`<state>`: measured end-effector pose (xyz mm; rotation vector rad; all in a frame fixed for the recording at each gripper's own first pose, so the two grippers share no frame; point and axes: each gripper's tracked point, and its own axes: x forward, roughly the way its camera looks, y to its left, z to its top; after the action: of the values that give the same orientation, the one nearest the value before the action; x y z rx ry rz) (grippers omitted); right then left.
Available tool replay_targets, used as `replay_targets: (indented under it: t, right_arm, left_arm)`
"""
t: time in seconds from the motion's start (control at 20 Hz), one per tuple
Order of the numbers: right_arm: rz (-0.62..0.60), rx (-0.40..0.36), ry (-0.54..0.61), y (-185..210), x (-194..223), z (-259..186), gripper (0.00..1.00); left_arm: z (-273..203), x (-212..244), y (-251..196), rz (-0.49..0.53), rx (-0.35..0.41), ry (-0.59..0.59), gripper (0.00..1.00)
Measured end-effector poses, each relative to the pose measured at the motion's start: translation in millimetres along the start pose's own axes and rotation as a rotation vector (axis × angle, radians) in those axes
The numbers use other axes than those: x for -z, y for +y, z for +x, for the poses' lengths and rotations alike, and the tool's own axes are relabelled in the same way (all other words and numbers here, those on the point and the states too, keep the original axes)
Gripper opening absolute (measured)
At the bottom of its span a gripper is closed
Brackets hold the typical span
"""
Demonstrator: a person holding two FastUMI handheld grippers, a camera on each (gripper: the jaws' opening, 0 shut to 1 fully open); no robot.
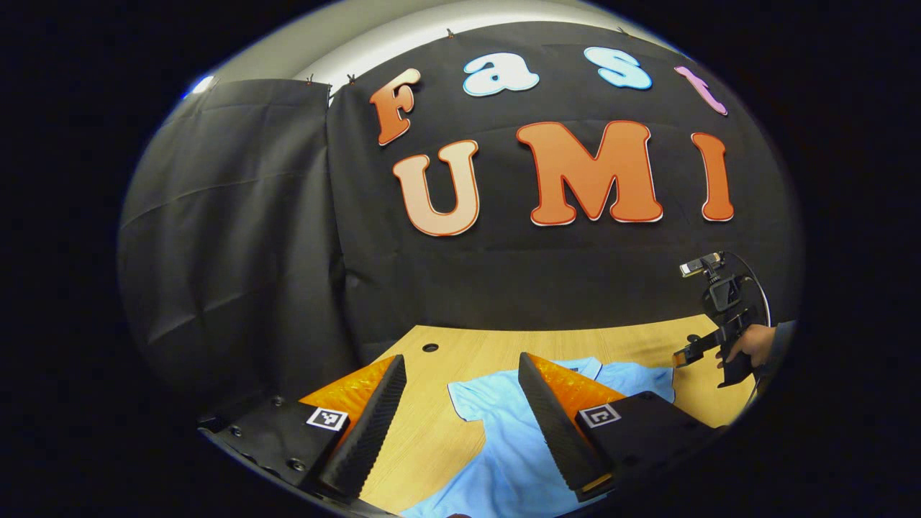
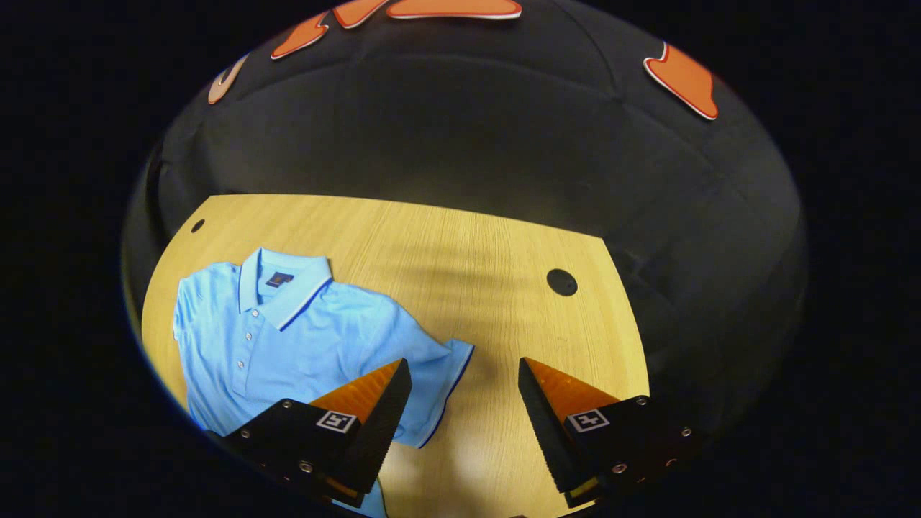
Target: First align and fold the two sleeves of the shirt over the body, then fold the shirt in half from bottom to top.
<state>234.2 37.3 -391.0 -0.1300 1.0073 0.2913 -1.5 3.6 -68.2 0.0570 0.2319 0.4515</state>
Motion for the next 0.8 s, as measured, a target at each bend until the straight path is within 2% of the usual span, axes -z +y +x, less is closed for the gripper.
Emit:
replay_targets:
  t: [0.35,0.45,0.55,0.8]
  right_arm:
    - [-0.005,-0.037,0.167,13,35,28,0.80]
    - [0.004,-0.031,0.207,12,43,36,0.72]
    - [0.033,-0.039,0.245,16,51,42,0.54]
    - [0.094,-0.072,0.339,30,66,53,0.39]
  left_arm:
    - [-10,15,-6,0.006,-0.007,0.033,1.00]
    - [-12,16,-9,0.010,-0.007,0.036,1.00]
    - [-14,15,-9,0.023,-0.008,0.035,1.00]
    - [-20,14,-13,0.041,-0.005,0.038,1.00]
